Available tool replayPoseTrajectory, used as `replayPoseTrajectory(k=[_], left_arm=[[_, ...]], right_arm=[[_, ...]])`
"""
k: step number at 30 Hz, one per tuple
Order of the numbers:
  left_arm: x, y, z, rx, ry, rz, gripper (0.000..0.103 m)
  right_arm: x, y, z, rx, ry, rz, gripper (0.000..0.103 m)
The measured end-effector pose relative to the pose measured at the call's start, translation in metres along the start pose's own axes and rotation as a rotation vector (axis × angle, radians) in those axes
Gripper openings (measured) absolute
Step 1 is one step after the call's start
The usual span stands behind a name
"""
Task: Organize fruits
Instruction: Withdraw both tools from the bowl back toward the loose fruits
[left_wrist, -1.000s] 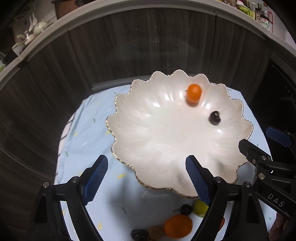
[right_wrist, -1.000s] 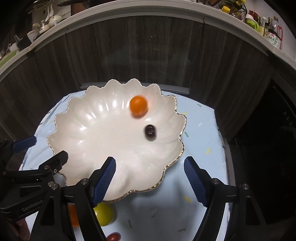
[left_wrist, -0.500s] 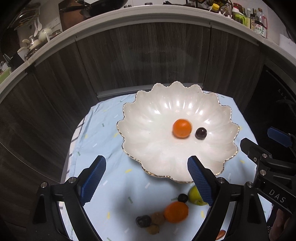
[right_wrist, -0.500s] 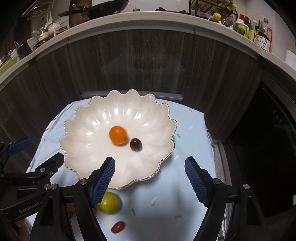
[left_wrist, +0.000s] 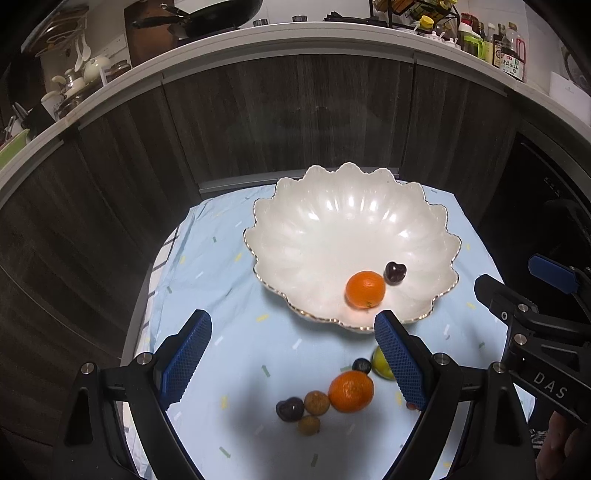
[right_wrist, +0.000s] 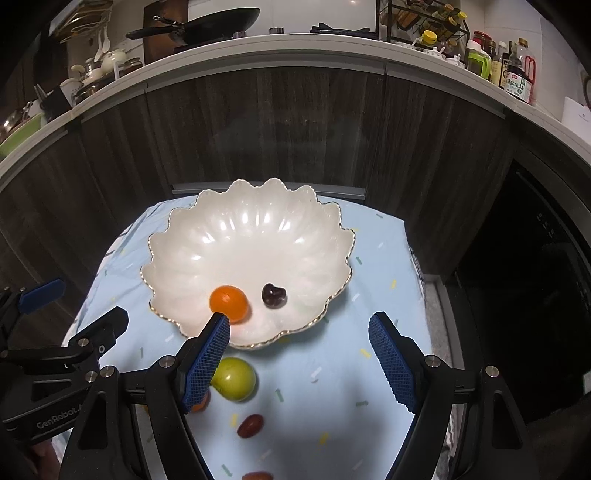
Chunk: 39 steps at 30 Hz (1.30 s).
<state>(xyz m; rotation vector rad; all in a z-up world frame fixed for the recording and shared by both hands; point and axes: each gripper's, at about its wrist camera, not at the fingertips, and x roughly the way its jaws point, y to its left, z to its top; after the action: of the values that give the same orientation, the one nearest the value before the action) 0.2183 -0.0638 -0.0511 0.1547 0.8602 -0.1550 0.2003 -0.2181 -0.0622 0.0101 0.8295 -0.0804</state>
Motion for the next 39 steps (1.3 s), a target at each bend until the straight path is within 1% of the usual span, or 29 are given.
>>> replayPoseTrajectory(k=[10,14,20,31,39], left_arm=[[-0.006,0.005,-0.015,-0.008,0.003,-0.002,0.091],[-0.011,0.011,-0.025,-0.023,0.01,-0.014,0.091],[-0.012,0.012,-0.04,0.004,0.014,-0.004,0.091],[-0.008,0.011,-0.068,0.021,0.036,-0.022,0.09],[-0.003,0.014,-0.092,0.027,0.065,-0.03,0.09]], right_arm=[[-0.006,0.005,-0.014,0.005,0.013,0.008,0.079],[-0.009,0.008,-0.021,0.006,0.02,0.006,0.079],[-0.013,0.011,-0.034,0.009,0.019,-0.007,0.079],[-0.016,0.015,-0.058,0.004,0.03,-0.026,0.079],[-0.014,0.024,-0.075,-0.022,0.062,-0.033,0.079]])
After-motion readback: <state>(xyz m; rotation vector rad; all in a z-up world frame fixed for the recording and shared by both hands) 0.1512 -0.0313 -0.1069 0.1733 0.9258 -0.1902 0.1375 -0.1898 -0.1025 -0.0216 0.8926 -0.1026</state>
